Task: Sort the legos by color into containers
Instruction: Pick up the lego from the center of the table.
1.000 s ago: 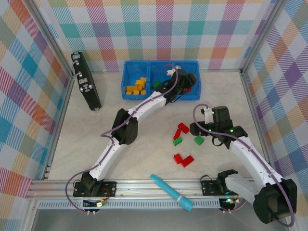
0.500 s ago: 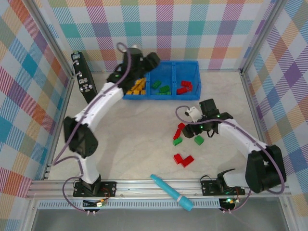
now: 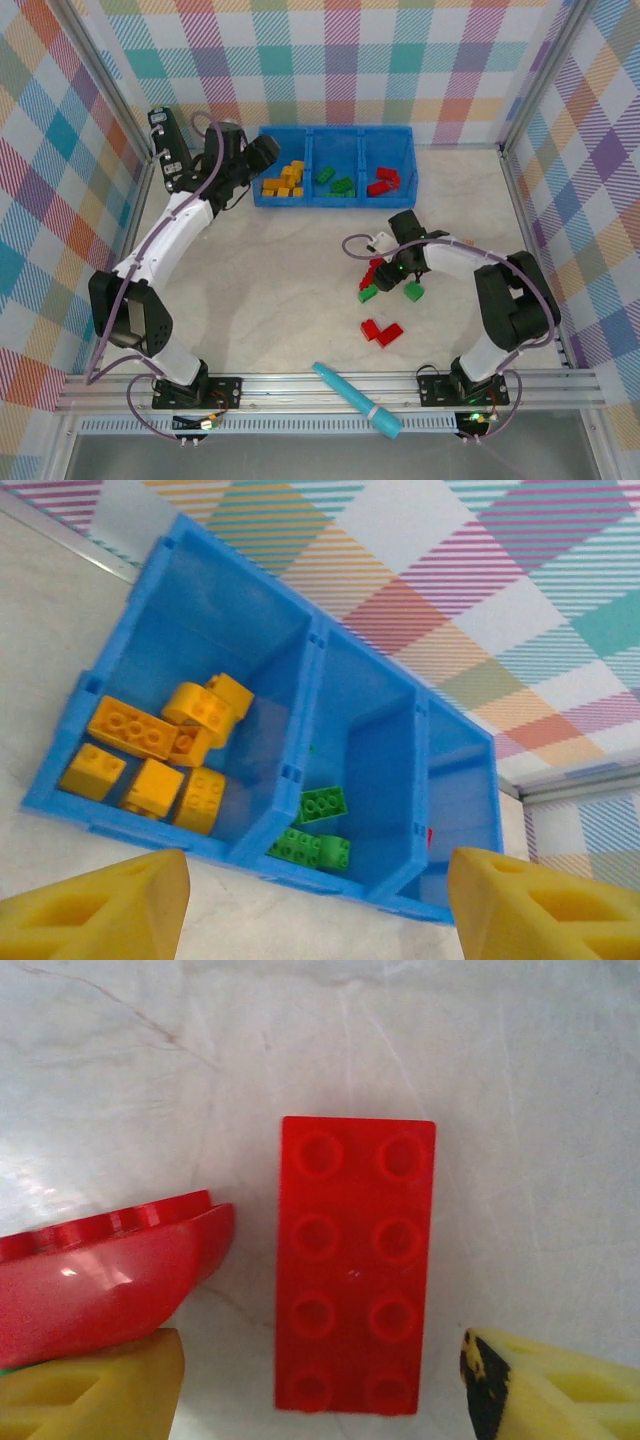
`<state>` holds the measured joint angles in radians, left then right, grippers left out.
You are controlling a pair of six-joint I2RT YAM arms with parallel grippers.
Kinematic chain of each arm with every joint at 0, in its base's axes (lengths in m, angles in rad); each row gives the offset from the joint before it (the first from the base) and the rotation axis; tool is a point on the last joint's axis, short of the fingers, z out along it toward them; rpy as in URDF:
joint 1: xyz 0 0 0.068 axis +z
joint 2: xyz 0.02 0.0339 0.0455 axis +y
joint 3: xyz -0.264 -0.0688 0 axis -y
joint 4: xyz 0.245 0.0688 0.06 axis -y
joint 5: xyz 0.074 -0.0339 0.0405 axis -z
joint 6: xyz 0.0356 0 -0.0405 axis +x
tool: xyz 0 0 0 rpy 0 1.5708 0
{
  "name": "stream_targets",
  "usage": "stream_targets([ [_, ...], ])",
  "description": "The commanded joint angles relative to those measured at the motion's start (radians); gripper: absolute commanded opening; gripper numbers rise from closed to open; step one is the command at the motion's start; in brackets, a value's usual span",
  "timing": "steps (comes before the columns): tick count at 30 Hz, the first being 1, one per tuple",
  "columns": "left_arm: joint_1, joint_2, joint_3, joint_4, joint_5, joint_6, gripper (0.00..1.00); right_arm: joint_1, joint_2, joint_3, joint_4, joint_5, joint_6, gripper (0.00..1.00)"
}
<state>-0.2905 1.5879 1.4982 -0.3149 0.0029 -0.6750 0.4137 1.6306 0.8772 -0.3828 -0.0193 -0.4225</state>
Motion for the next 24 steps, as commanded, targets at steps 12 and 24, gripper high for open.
stream_targets([
  [12, 0.063, -0.07, -0.044, -0.024, 0.077, 0.04, 0.69, 0.007, 0.078, 0.063, 0.024, 0.053, 0.015, 0.41],
  [24, 0.139, -0.124, -0.118, -0.13, 0.081, 0.108, 0.7, -0.016, -0.077, 0.212, -0.079, 0.1, 0.031, 0.27],
])
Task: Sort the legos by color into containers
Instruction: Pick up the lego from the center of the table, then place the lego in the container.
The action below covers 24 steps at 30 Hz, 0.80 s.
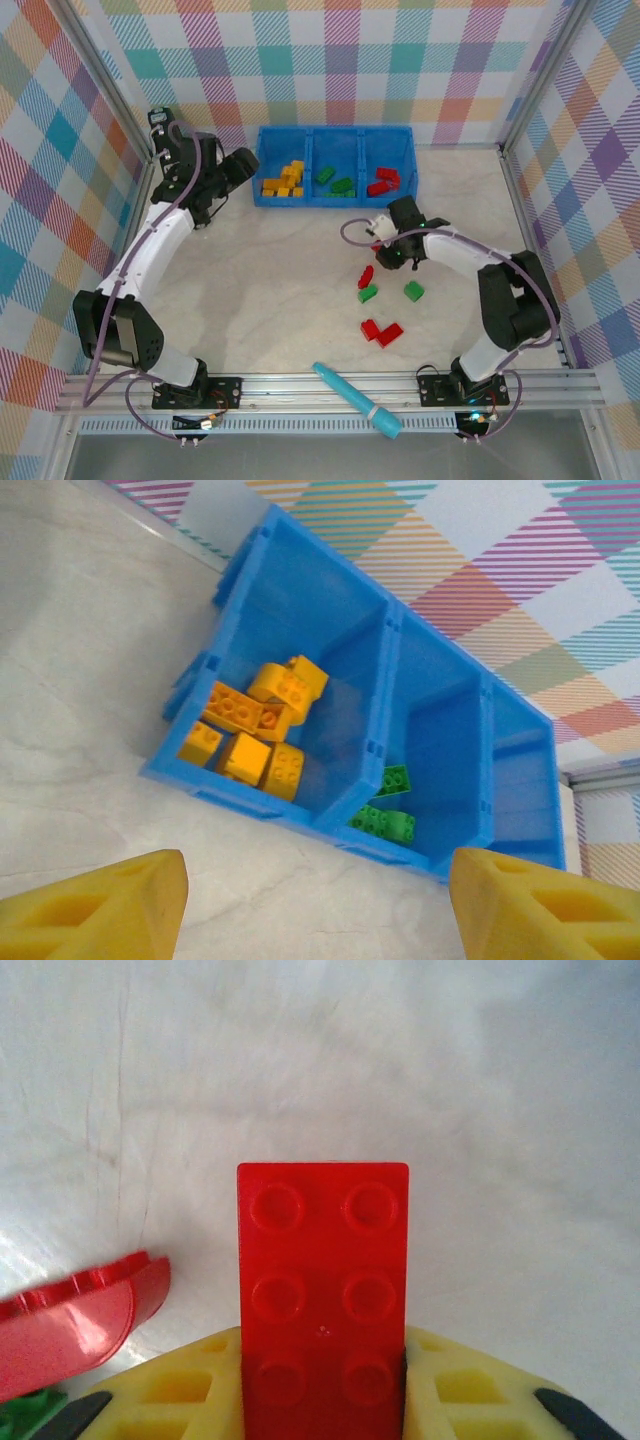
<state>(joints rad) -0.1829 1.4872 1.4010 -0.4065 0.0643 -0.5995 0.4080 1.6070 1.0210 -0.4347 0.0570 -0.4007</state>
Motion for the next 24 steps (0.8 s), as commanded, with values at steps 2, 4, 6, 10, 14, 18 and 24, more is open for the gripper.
stream_targets([
  [2, 0.05, -0.024, -0.031, -0.041, 0.031, 0.04, 0.7, -0.021, -0.063, 0.124, -0.042, 0.03, 0.011, 0.28],
  [4, 0.068, -0.024, -0.04, -0.046, 0.039, 0.047, 0.7, -0.033, -0.062, 0.181, -0.043, 0.033, 0.015, 0.28],
  [6, 0.085, -0.027, -0.049, -0.052, 0.05, 0.052, 0.7, -0.047, -0.047, 0.242, -0.042, 0.039, 0.022, 0.28],
  [10, 0.11, -0.04, -0.068, -0.073, 0.055, 0.073, 0.7, -0.08, 0.034, 0.382, -0.025, 0.048, 0.033, 0.3],
  [14, 0.12, -0.054, -0.084, -0.101, 0.062, 0.097, 0.7, -0.114, 0.171, 0.528, 0.006, 0.077, 0.051, 0.3],
  [18, 0.123, -0.064, -0.094, -0.132, 0.07, 0.111, 0.71, -0.145, 0.324, 0.692, 0.005, 0.08, 0.103, 0.31],
  [24, 0.132, -0.083, -0.1, -0.168, 0.063, 0.119, 0.71, -0.163, 0.55, 0.937, -0.062, 0.081, 0.159, 0.34],
])
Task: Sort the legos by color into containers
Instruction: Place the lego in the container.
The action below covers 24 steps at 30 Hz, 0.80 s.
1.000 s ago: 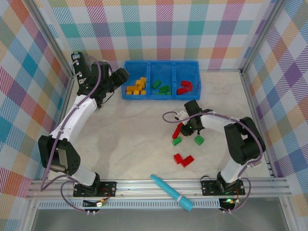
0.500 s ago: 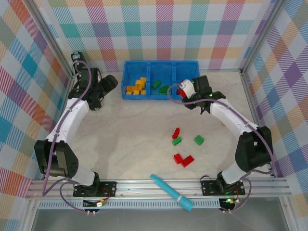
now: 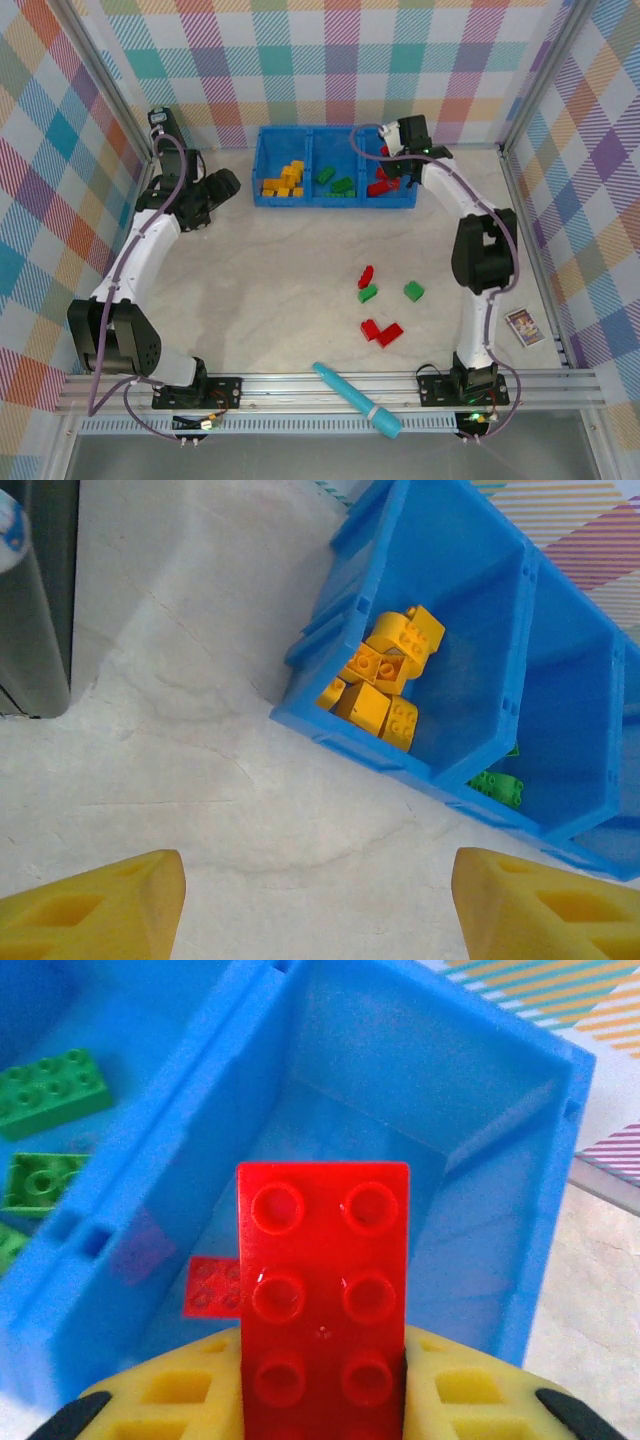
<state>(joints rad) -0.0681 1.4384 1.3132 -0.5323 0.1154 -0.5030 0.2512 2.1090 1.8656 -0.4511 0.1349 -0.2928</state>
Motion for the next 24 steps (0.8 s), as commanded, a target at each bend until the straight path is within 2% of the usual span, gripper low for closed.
stream_targets([
  [1, 0.018, -0.037, -0.012, -0.046, 0.01, 0.024, 0.71, -0.008, 0.068, 0.116, -0.051, 0.002, 0.055, 0.35],
  [8, 0.022, -0.042, -0.006, -0.073, 0.01, 0.034, 0.72, -0.009, 0.161, 0.245, -0.094, -0.017, 0.085, 0.49],
  [11, 0.022, -0.039, -0.002, -0.074, 0.016, 0.032, 0.72, -0.009, 0.151, 0.247, -0.095, -0.034, 0.099, 0.58],
  [13, 0.022, -0.038, 0.0, -0.074, 0.024, 0.031, 0.72, -0.009, 0.122, 0.222, -0.09, -0.04, 0.106, 0.58],
  [16, 0.022, -0.041, -0.005, -0.068, 0.034, 0.026, 0.72, -0.01, 0.019, 0.102, -0.056, -0.059, 0.094, 0.58],
  [20, 0.022, -0.042, -0.009, -0.062, 0.045, 0.023, 0.72, -0.009, -0.211, -0.16, -0.055, -0.047, 0.089, 0.62],
  [24, 0.022, -0.034, -0.008, -0.045, 0.058, 0.019, 0.72, -0.007, -0.459, -0.42, -0.172, -0.029, 0.246, 0.69],
])
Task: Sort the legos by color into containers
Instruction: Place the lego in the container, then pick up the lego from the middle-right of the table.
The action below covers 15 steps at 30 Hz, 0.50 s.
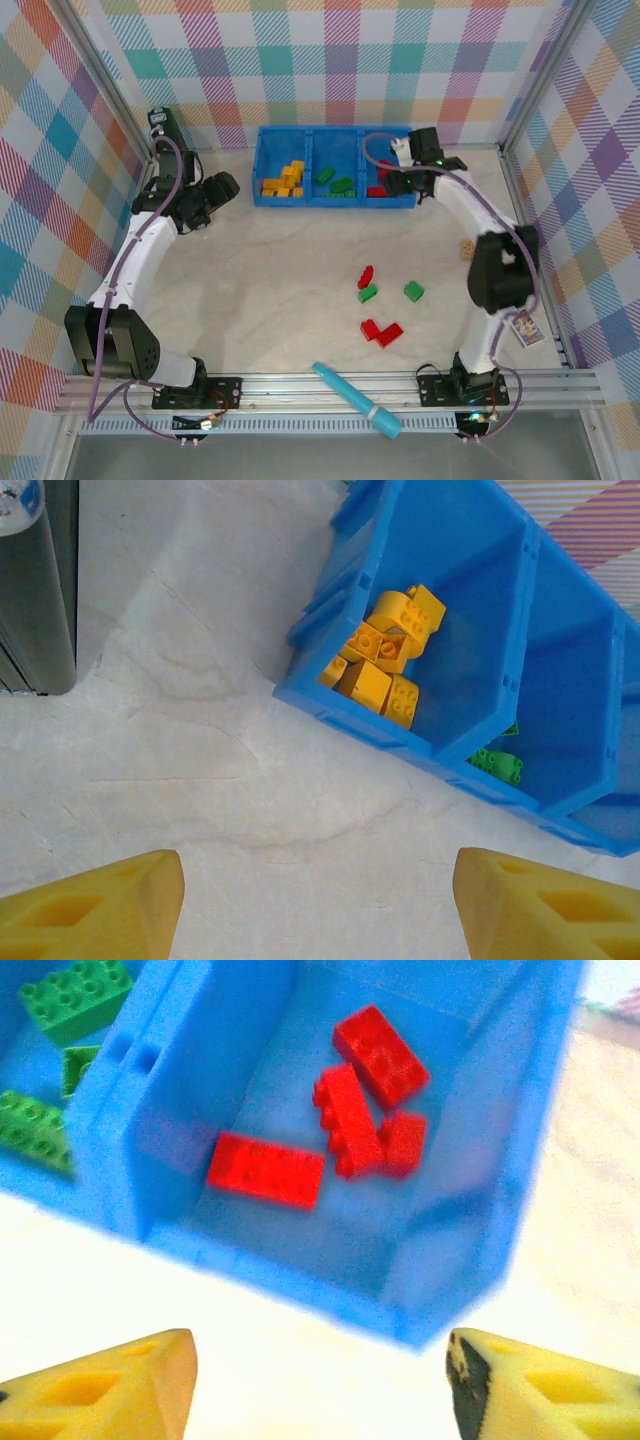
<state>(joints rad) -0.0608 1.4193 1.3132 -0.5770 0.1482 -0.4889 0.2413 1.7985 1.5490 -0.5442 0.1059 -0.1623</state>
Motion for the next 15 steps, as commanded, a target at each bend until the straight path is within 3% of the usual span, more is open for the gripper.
stream_targets([
  [1, 0.015, -0.01, -0.007, 0.004, 0.031, 0.004, 0.71, 0.003, -0.223, -0.187, -0.097, -0.014, 0.151, 0.7],
  [5, 0.014, 0.018, 0.007, 0.02, 0.071, -0.006, 0.71, 0.02, -0.517, -0.492, -0.119, -0.042, 0.281, 0.72],
  [8, 0.015, 0.038, 0.016, 0.032, 0.108, -0.019, 0.71, 0.025, -0.669, -0.629, -0.172, -0.063, 0.392, 0.75],
  [11, 0.013, 0.046, 0.021, 0.035, 0.126, -0.029, 0.71, 0.047, -0.766, -0.729, -0.216, -0.056, 0.525, 0.88],
  [15, 0.012, 0.037, 0.017, 0.031, 0.128, -0.036, 0.71, 0.083, -0.84, -0.839, -0.2, -0.062, 0.625, 0.93],
])
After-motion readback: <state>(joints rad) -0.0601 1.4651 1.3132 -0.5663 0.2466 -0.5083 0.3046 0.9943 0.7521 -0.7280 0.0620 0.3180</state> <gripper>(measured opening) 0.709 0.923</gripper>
